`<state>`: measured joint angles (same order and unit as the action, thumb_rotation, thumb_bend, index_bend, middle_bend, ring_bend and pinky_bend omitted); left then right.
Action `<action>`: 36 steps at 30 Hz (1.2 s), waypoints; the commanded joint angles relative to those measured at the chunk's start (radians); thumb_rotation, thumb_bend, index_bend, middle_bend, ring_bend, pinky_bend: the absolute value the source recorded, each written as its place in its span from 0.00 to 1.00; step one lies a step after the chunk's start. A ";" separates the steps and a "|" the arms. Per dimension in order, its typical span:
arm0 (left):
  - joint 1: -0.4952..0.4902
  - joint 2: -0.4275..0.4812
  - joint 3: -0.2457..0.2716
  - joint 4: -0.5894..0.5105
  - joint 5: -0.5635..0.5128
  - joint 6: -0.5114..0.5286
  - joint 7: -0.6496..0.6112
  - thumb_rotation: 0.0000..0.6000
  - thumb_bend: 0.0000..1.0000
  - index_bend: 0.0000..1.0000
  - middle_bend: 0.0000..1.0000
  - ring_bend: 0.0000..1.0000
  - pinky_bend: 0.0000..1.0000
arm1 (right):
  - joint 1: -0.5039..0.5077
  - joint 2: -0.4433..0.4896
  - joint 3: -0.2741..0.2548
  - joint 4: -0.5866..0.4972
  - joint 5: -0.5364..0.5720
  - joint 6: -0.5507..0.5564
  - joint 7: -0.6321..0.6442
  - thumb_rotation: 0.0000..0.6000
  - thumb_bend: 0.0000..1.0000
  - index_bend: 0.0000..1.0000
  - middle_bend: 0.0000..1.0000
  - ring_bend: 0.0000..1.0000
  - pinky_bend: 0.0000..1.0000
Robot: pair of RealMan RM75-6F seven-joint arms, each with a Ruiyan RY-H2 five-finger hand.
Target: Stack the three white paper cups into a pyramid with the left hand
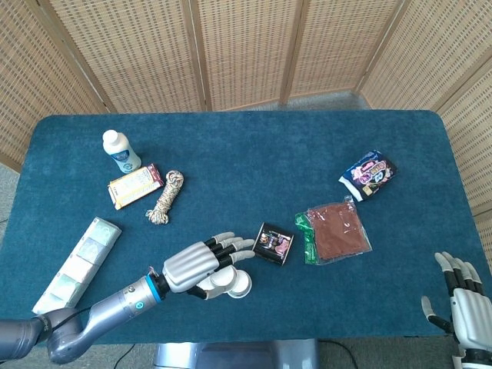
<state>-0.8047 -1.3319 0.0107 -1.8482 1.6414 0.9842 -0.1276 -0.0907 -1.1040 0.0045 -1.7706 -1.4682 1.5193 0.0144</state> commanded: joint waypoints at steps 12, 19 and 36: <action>0.167 0.225 0.077 -0.067 0.127 0.277 -0.066 1.00 0.42 0.02 0.00 0.00 0.00 | 0.025 -0.011 0.029 0.010 0.035 -0.024 -0.028 1.00 0.45 0.00 0.00 0.00 0.00; 0.343 0.343 0.158 -0.054 0.108 0.433 -0.018 1.00 0.42 0.03 0.00 0.00 0.00 | 0.066 -0.027 0.054 0.006 0.071 -0.072 -0.072 1.00 0.44 0.00 0.00 0.00 0.00; 0.721 0.347 0.230 0.105 -0.001 0.708 -0.004 1.00 0.43 0.04 0.00 0.00 0.00 | 0.111 -0.028 0.085 0.006 0.076 -0.080 -0.103 1.00 0.45 0.00 0.00 0.00 0.00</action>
<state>-0.1205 -0.9692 0.2529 -1.7761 1.6756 1.6624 -0.1378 0.0209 -1.1314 0.0896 -1.7661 -1.3894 1.4373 -0.0915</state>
